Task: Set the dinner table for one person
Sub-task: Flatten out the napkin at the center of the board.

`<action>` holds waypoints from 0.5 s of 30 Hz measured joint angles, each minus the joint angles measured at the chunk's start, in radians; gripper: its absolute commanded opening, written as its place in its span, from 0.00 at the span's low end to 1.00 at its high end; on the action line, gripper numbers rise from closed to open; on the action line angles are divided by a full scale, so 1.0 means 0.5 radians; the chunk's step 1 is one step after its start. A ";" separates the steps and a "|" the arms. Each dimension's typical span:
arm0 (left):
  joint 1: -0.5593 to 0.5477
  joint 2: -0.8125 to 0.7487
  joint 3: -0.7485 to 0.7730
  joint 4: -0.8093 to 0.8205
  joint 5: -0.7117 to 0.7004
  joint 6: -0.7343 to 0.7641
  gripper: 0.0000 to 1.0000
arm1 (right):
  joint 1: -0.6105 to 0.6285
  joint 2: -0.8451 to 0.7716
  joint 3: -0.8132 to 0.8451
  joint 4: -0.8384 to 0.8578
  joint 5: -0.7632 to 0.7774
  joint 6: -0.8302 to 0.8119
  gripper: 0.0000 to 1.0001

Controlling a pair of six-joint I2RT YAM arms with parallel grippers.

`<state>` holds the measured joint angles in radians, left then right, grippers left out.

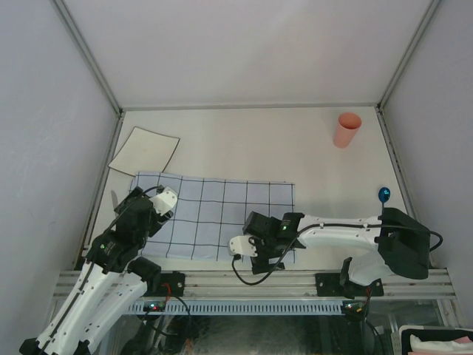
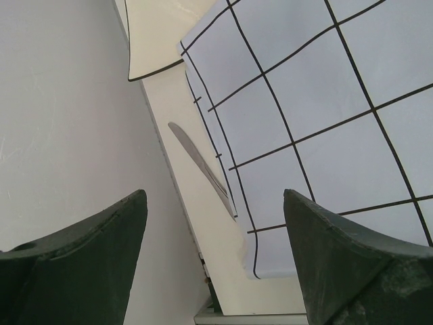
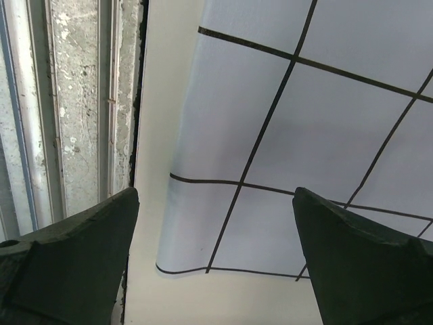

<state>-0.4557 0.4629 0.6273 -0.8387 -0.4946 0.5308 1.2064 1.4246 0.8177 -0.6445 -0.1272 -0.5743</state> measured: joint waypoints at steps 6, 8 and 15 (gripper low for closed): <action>0.000 -0.003 0.000 0.000 0.000 0.000 0.86 | 0.005 0.044 -0.022 0.076 -0.026 0.021 0.94; 0.000 -0.011 0.000 0.000 0.000 0.000 0.86 | 0.010 0.060 -0.028 0.087 -0.033 0.028 0.94; 0.000 -0.029 -0.041 0.008 0.000 0.000 0.85 | 0.018 0.107 -0.083 0.150 -0.047 0.035 0.85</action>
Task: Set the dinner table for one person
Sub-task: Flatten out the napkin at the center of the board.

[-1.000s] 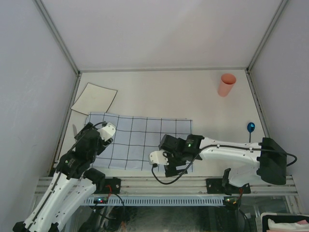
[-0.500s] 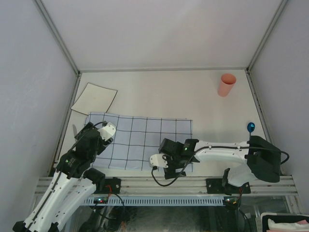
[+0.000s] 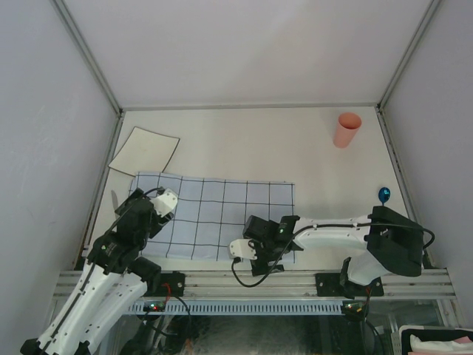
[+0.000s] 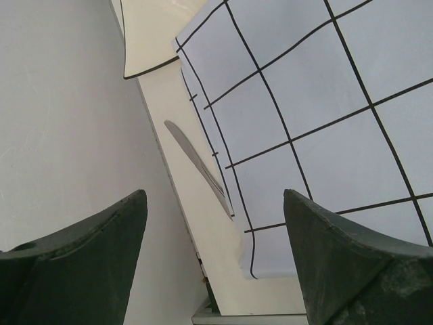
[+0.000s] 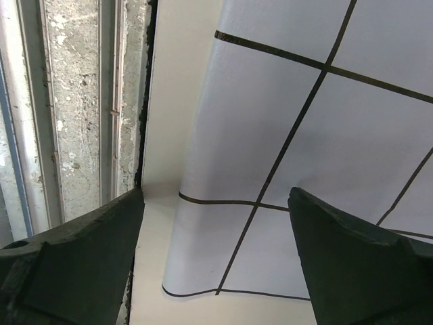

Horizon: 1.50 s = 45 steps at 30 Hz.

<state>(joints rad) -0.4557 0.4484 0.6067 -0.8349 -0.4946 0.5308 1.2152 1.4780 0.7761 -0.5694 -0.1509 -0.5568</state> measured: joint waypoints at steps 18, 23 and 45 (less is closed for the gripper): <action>0.000 -0.026 -0.011 0.004 -0.001 0.005 0.85 | -0.179 0.043 -0.001 0.051 -0.134 -0.029 0.42; 0.000 -0.030 -0.011 0.005 -0.001 0.006 0.85 | -0.240 0.063 0.012 0.071 -0.156 -0.059 0.28; 0.000 0.021 -0.011 0.079 -0.009 0.026 0.86 | -0.660 -0.158 -0.129 -0.240 -0.053 -0.227 0.29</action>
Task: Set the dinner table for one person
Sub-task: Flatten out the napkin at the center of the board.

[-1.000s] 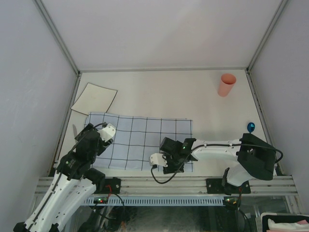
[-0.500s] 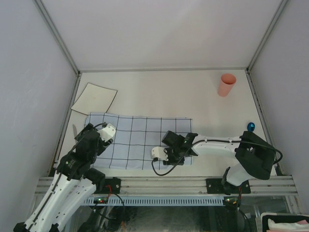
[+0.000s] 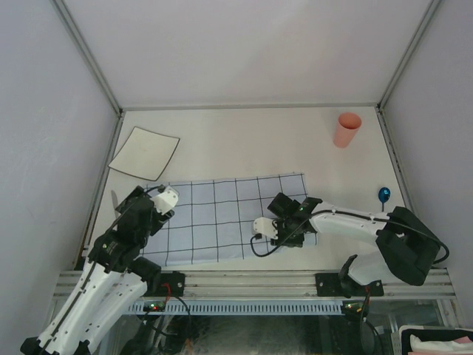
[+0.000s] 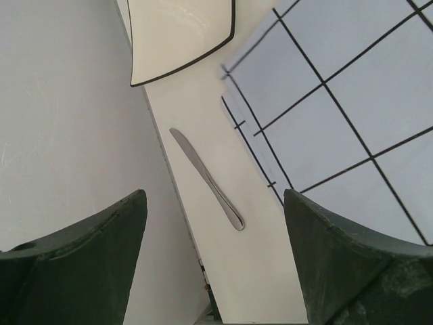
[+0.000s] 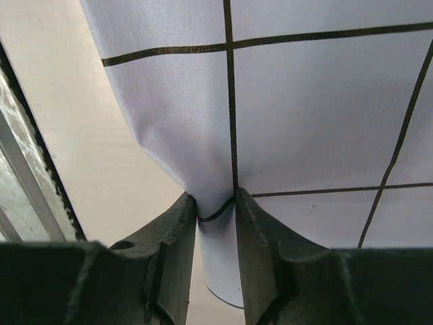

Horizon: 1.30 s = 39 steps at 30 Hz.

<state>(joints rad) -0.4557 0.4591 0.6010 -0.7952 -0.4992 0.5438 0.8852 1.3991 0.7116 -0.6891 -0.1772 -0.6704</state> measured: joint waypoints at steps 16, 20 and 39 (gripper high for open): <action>0.001 0.047 -0.100 0.121 -0.037 0.056 0.87 | -0.131 -0.314 -0.066 -0.217 0.086 -0.055 0.69; 0.002 0.163 -0.215 0.211 -0.026 0.081 0.89 | -0.147 -0.284 0.145 -0.242 0.121 -0.059 0.70; 0.006 1.292 -0.047 0.599 0.520 0.090 1.00 | -0.384 0.883 1.088 0.087 -0.047 -0.024 0.95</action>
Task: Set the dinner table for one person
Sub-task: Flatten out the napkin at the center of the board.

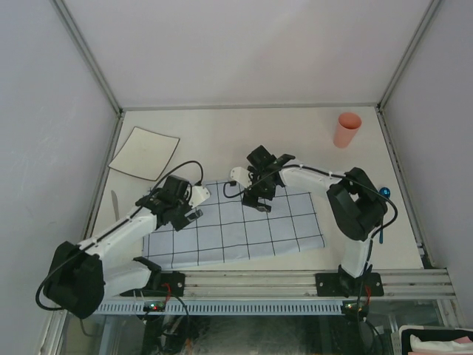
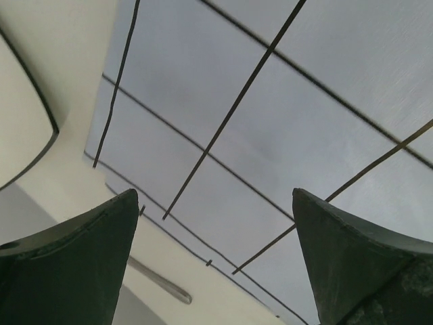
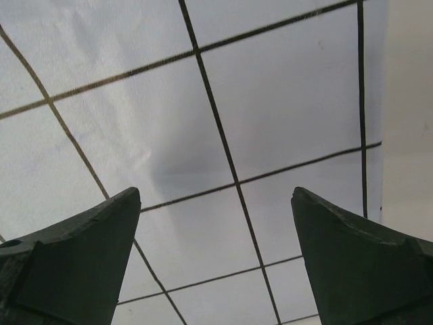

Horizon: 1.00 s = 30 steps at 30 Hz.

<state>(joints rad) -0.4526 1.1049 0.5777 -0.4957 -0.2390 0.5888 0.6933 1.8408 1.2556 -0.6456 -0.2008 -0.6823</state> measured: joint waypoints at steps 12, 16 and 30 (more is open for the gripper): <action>0.003 0.414 0.199 -0.037 0.323 -0.008 1.00 | -0.036 0.201 0.119 -0.044 -0.098 0.008 1.00; 0.003 0.538 0.258 -0.051 0.346 -0.012 0.94 | -0.065 0.223 0.144 -0.053 -0.115 0.003 1.00; 0.047 0.910 0.605 -0.285 0.501 -0.024 0.97 | -0.203 0.298 0.257 -0.108 -0.227 -0.031 1.00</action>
<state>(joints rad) -0.4294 1.5600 0.8803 -0.6380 0.0116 0.5770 0.5919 1.9896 1.3842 -0.6994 -0.3141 -0.6975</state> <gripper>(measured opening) 0.976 0.994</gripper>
